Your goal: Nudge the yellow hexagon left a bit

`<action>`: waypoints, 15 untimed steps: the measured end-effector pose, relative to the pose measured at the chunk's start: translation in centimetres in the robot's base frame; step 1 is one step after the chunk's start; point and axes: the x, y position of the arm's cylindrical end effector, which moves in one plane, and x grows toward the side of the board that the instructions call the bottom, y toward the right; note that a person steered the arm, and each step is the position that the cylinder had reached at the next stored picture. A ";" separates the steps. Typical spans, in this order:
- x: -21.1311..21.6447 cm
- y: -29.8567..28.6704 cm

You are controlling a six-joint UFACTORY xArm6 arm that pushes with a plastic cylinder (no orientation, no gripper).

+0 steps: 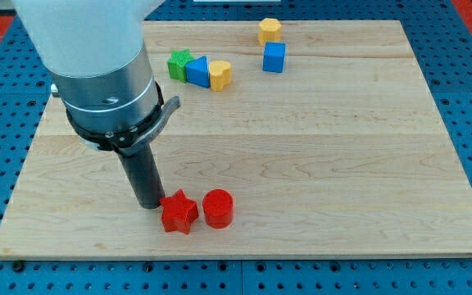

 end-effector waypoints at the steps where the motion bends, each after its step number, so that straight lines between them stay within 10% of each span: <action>1: -0.6 -0.2; 12: -7.7 -1.1; 15: -13.1 15.4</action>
